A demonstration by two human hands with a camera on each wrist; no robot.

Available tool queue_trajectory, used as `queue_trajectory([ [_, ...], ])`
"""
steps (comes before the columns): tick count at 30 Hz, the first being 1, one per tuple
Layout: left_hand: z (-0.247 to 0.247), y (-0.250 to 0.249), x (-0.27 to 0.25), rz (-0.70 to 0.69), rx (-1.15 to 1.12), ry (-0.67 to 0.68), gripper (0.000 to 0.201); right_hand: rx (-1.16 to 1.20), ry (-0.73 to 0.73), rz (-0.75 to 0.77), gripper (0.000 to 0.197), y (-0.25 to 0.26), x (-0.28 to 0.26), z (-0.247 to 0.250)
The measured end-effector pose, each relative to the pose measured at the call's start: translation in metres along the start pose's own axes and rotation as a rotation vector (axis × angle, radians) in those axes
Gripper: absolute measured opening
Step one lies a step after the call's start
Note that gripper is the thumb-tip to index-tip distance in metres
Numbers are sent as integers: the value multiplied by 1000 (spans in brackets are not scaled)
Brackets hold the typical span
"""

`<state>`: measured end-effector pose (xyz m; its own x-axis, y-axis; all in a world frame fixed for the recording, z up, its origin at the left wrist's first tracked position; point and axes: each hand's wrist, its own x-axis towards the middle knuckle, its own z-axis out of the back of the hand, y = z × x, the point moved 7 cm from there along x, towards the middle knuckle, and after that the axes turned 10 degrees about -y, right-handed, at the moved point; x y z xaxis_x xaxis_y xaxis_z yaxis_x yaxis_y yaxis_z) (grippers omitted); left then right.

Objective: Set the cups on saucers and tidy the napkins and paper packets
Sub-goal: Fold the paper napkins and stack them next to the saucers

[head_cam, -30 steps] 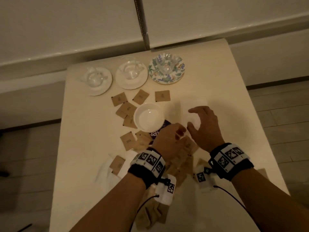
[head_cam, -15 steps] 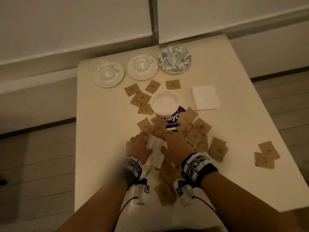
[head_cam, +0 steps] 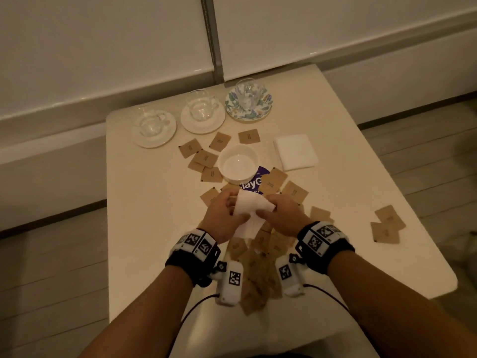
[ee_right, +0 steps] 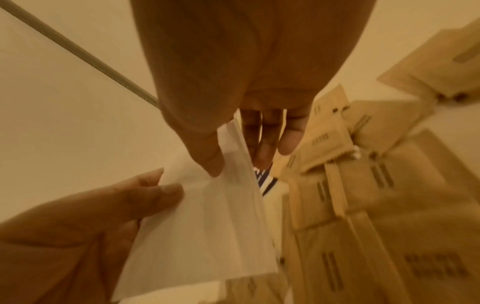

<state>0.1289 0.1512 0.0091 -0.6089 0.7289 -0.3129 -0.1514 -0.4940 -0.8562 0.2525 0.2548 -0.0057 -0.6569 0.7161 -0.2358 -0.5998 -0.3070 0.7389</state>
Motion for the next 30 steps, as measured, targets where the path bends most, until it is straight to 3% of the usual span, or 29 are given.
queue_trajectory([
  [5, -10, -37, 13, -1, -68, -53, 31, 68, -68, -11, 11, -3, 9, 46],
  [8, -13, -51, 18, -3, -117, -77, 29, 168, -122, -61, 10, -16, 12, 64],
  [13, -15, -60, 24, -17, -122, -103, 28, 316, -76, -135, 29, -37, 5, 76],
  [18, -22, -63, 28, -49, -95, -152, 9, 446, -111, -150, 22, -46, 1, 88],
  [24, -31, -76, 31, -6, -165, -164, 9, 476, -121, -140, 17, -50, 5, 108],
  [30, -32, -100, 34, -68, -157, -180, 12, 502, -136, -116, 12, -49, 9, 126],
])
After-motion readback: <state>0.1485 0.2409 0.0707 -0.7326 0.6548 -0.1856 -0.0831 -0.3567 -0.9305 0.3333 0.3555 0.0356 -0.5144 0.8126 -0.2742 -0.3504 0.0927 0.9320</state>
